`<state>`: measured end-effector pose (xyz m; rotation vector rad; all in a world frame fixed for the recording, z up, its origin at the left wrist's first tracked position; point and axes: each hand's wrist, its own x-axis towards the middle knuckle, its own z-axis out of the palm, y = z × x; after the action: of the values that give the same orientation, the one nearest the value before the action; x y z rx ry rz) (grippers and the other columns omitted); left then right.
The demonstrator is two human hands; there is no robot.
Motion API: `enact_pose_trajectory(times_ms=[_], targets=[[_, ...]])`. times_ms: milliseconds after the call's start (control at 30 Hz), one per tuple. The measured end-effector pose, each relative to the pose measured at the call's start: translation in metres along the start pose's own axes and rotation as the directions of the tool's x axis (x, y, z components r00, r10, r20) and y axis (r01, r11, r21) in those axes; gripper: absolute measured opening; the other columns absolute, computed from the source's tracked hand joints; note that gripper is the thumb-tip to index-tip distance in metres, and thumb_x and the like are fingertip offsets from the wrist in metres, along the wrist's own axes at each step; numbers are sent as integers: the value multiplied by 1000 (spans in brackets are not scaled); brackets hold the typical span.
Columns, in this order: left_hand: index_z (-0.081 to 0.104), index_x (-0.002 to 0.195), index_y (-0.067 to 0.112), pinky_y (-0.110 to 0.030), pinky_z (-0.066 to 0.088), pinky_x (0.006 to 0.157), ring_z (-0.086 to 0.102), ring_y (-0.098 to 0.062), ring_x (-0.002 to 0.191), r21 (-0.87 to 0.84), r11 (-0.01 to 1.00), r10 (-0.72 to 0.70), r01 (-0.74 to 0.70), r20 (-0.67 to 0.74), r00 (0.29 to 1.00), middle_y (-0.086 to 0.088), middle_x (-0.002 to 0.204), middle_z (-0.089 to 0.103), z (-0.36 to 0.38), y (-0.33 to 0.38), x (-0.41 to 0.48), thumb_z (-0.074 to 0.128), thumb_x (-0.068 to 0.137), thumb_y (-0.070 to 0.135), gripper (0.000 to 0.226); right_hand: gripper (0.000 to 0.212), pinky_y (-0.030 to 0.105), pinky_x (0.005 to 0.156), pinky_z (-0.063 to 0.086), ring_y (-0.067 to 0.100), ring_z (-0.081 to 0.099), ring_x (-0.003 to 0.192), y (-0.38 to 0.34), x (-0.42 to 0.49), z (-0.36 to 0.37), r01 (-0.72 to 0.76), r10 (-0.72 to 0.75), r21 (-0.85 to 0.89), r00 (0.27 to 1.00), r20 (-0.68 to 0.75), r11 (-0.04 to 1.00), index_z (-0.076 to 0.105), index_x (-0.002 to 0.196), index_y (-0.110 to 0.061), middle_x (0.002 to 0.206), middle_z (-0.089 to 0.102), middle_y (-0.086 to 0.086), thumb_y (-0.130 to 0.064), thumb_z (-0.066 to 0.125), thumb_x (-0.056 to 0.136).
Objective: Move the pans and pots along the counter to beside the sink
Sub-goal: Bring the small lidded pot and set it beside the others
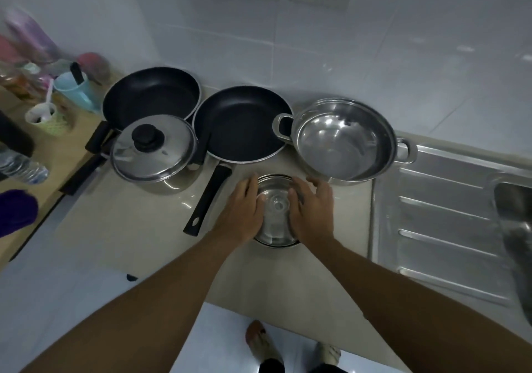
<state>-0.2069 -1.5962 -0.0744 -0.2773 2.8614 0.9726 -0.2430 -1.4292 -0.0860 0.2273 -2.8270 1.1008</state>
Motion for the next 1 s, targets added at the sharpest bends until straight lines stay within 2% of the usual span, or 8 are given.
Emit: enact_pose_trajectory(times_ms=[100,200,267,367,500,700,1000], targets=[[15,159,15,-45,12,124,11,-26,153,225,972,80,-71,-29,996,-9,165,19,3,-9,11,17,103,44,63,52,48,122,26,31,29,151,-1,9,1,61,-58,-181,998,19,982,45,153,-16,160,38,11,-36,44,105],[9,159,19,-45,5,125,1,-22,155,305,948,107,-93,-31,994,-3,168,10,4,-14,27,6,99,48,67,64,42,128,8,25,13,158,1,25,5,65,-47,-238,996,80,969,26,161,-10,169,23,8,-42,23,106],[10,159,19,-46,4,125,1,-22,155,322,940,129,-115,-25,991,-3,168,10,2,-14,41,5,99,49,68,65,41,129,2,25,7,159,2,36,9,78,-44,-291,992,120,954,23,161,-8,170,20,10,-41,16,106],[8,159,21,-45,2,125,0,-22,155,329,933,153,-146,4,988,-2,168,9,-2,-15,61,4,99,49,67,61,44,129,-2,26,4,159,3,52,13,60,-14,-320,990,142,946,25,160,-6,169,23,11,-37,17,108],[6,160,22,-45,1,125,1,-21,155,305,939,156,-157,30,987,-1,168,7,-6,-16,80,9,101,48,64,58,42,129,-2,26,11,158,0,66,17,37,12,-331,990,143,943,27,160,-7,167,27,10,-34,19,110],[6,160,24,-46,3,125,3,-22,154,253,955,149,-155,43,988,-2,168,8,-10,-16,89,12,103,46,61,54,39,128,13,24,28,153,-4,75,17,21,22,-311,991,136,950,33,158,-8,163,38,10,-32,25,110],[3,159,25,-46,3,125,4,-23,154,285,947,136,-152,73,988,-1,168,7,-13,-14,91,10,102,48,62,55,40,127,17,22,30,152,-5,77,16,12,38,-310,987,157,951,31,159,-10,163,37,9,-35,24,110]])
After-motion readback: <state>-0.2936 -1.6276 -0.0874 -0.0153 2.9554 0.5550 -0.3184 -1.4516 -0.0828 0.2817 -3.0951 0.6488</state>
